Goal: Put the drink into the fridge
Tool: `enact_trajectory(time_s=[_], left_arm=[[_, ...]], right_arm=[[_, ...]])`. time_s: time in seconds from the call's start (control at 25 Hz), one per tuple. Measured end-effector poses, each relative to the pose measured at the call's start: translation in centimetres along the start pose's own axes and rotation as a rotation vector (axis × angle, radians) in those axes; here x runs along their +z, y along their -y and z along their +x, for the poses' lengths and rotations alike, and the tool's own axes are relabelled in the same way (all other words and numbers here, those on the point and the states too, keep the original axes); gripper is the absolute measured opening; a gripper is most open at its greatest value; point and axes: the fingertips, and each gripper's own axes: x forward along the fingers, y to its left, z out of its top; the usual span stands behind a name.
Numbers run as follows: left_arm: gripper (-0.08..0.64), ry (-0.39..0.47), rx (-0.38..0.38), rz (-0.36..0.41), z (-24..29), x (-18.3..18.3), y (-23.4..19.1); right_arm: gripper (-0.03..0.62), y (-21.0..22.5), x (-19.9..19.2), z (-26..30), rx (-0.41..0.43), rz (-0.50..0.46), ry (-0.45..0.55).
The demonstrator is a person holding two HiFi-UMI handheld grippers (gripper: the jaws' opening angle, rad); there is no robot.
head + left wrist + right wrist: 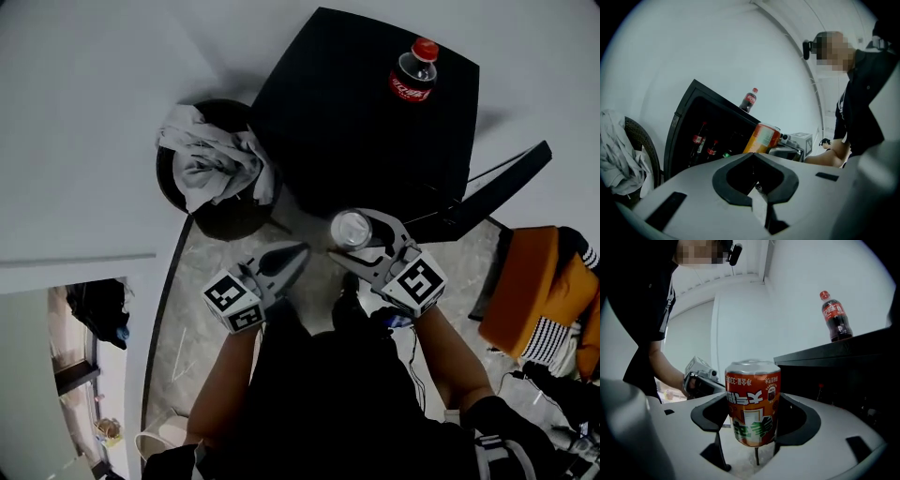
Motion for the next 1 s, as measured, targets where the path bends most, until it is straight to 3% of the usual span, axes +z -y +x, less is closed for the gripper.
enact_trajectory(time_s=[0.28,0.48,0.6,0.8,1.0], left_arm=[[0.011,-0.103,-0.107,0.039,0.8,-1.8,-5.1],[0.011,-0.096,-0.131,0.082,2.3,-2.5,-6.4],[0.011,-0.088,-0.097,0.151,3.3,-3.6,-7.9],[0.011,-0.046,-0.039,0.170,4.5,-4.8,-11.0],[0.011,0.022,0.032,0.251,5.6,-6.3,-13.9]], right_arm=[[0.324,3.1,-2.8,3.0,-0.146,-0.042,-0.059],[0.324,3.7,-4.2,4.4,-0.209,-0.015,-0.035],[0.324,4.9,-5.8,5.2,-0.246,-0.004,-0.033],[0.324,7.4,-8.5,6.6,-0.279,-0.023,-0.032],[0.324,10.4,-11.2,8.0,-0.303,-0.058,-0.042]])
